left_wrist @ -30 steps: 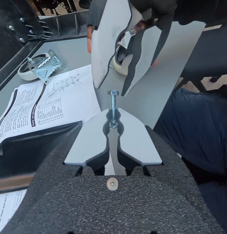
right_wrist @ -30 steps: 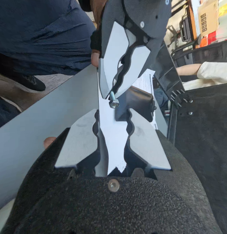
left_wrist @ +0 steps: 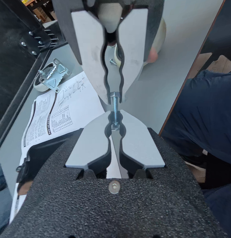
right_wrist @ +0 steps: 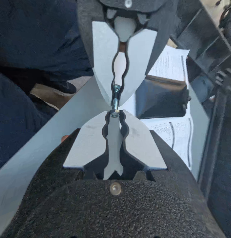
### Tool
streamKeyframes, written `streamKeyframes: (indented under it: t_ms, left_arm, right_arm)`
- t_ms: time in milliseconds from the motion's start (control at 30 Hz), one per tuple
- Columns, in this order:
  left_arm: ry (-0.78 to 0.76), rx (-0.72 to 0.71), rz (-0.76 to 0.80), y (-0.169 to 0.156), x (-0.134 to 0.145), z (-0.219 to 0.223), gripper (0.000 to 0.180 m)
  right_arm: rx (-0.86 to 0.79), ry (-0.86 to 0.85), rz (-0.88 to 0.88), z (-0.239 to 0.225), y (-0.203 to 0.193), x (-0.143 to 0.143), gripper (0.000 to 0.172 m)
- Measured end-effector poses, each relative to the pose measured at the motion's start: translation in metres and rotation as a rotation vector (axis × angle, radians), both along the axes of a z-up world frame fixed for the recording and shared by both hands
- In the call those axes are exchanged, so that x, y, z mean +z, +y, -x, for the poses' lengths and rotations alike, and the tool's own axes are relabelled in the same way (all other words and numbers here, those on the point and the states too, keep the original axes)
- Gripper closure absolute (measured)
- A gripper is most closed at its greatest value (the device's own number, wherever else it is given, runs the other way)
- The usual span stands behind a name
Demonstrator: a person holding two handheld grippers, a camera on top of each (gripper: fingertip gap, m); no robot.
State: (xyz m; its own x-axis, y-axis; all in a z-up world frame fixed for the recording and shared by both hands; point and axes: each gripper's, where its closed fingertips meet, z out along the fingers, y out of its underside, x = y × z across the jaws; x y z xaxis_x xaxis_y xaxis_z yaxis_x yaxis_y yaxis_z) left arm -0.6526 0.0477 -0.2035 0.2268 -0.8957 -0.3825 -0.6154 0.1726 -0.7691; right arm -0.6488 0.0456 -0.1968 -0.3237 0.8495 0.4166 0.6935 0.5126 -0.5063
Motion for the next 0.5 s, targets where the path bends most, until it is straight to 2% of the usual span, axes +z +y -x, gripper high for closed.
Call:
streamKeyframes:
  t_ms: [67,100,133,200,233,267,333,400,433,500]
  left_arm:
    - [-0.057,-0.020,0.116,-0.004,0.000,-0.001,0.174]
    - [-0.082,-0.017,0.140,-0.003,0.002,0.000,0.174]
    - [-0.089,-0.006,0.144,-0.001,0.003,0.003,0.174]
    - [-0.068,0.012,0.108,0.003,0.002,0.007,0.174]
    - [-0.056,0.015,0.084,0.004,0.002,0.007,0.174]
    - [-0.045,0.018,0.062,0.004,0.002,0.007,0.174]
    - [-0.023,0.020,0.010,0.004,0.002,0.004,0.174]
    - [0.005,0.022,-0.041,0.004,0.002,0.002,0.174]
    - [0.011,0.017,-0.050,0.003,0.002,0.001,0.174]
    - [0.029,0.003,-0.024,0.000,-0.004,-0.001,0.174]
  right_arm:
    - [0.173,0.048,-0.380,0.003,0.003,0.006,0.157]
    - [0.195,0.086,-0.482,0.005,0.004,0.010,0.156]
    - [0.172,0.099,-0.472,0.005,0.005,0.011,0.150]
    - [0.027,0.106,-0.276,0.003,0.009,0.010,0.126]
    - [-0.049,0.119,-0.165,0.003,0.010,0.011,0.119]
    - [-0.103,0.138,-0.052,0.004,0.010,0.013,0.119]
    - [-0.177,0.167,0.164,0.006,0.006,0.017,0.127]
    - [-0.198,0.132,0.328,0.006,-0.002,0.014,0.148]
    - [-0.188,0.091,0.358,0.004,-0.006,0.010,0.156]
    - [-0.129,0.034,0.270,0.001,-0.007,0.003,0.157]
